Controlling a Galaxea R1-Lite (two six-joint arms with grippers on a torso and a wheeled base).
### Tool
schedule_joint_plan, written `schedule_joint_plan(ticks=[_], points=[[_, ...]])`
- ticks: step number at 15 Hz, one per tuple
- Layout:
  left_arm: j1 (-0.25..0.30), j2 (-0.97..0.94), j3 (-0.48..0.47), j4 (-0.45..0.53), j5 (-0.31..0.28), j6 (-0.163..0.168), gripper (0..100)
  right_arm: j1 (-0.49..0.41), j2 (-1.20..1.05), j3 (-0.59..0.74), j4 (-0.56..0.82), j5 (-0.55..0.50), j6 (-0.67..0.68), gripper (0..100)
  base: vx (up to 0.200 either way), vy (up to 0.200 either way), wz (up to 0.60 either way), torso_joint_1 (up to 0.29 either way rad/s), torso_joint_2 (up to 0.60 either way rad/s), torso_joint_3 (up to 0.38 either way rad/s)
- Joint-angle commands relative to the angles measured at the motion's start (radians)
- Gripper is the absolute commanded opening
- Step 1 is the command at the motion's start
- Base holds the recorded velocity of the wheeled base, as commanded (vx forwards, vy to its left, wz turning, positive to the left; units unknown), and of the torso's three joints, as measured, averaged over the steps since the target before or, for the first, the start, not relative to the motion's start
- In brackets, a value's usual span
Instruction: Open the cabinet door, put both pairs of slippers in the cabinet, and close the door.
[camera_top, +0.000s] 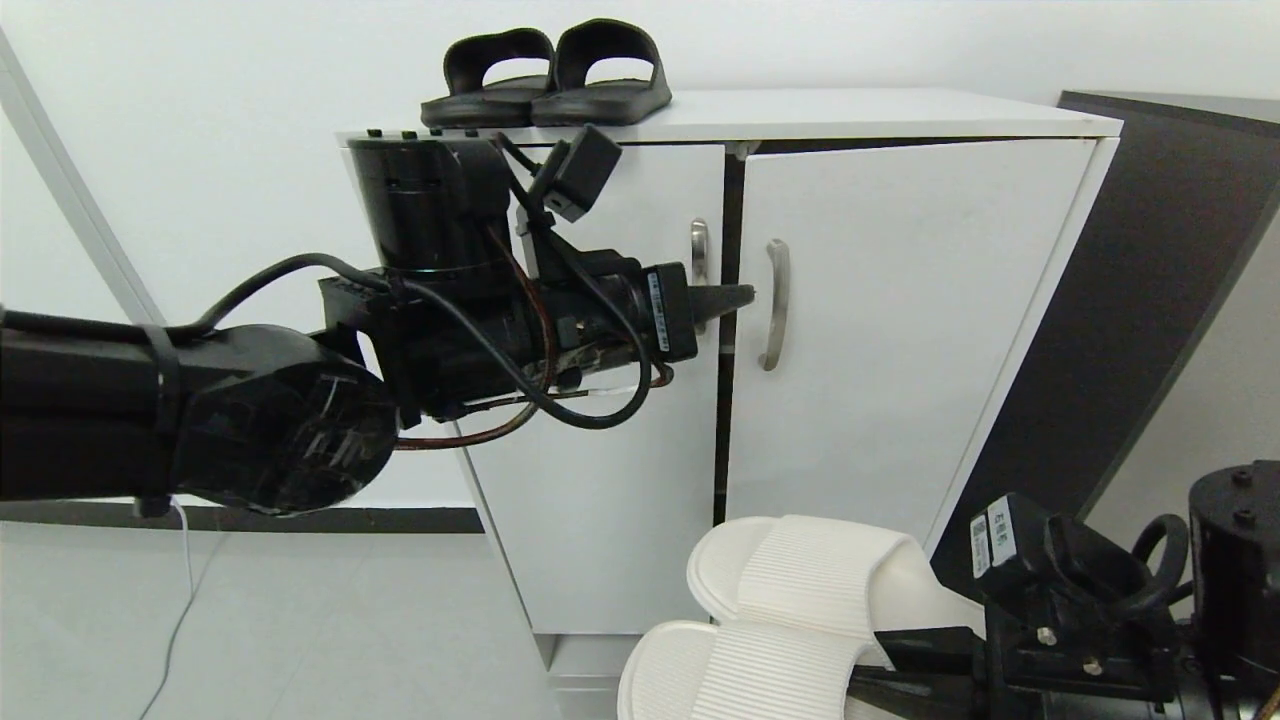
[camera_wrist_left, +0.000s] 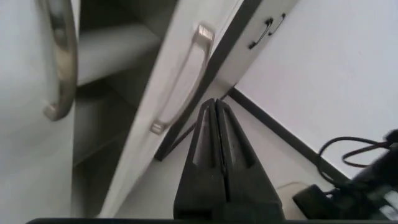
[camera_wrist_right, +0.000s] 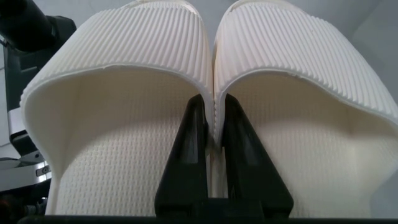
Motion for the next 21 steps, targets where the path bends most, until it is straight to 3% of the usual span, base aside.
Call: schedule_joint_plan(ticks=[1,5,9,11,14,18,20,21], points=[[0.028,-0.021,-0.017,0.0,-0.002,-0.002,0,0.002,-0.002,0.001,0.0,-0.001,-0.001,0,0.0,0.0,0.0,0.0,0.0,0.0],[0.054,0.108,-0.152,0.0,-0.002,-0.013,0,0.01,-0.002,0.002,0.003,-0.002,-0.001,0,0.0,0.0,0.0,0.0,0.0,0.0],[0.048,0.179,-0.258,0.0,0.0,-0.099,0,0.038,-0.003,0.011,0.003,-0.004,-0.001,0,0.0,0.0,0.0,0.0,0.0,0.0],[0.041,0.176,-0.242,-0.002,0.003,-0.099,0,0.039,-0.002,0.013,0.004,-0.004,-0.001,0,-0.2,0.0,0.0,0.002,0.0,0.0],[-0.013,0.157,-0.203,-0.025,0.011,-0.094,0,0.047,0.003,0.013,0.004,-0.004,-0.001,0,-0.2,0.0,0.0,0.004,0.0,-0.001],[-0.12,0.057,-0.042,-0.094,0.032,-0.094,0,0.076,0.006,0.022,0.004,-0.004,0.001,0,-0.2,0.0,0.0,0.002,0.0,0.006],[-0.13,0.041,-0.025,-0.107,0.034,-0.093,0,0.079,0.008,0.022,0.003,-0.005,0.001,0,0.0,0.0,0.0,0.0,0.0,0.0],[-0.119,0.041,-0.025,-0.107,0.034,-0.074,0,0.076,0.006,0.024,0.003,-0.008,0.001,0,0.0,0.0,0.0,0.0,0.0,0.0]])
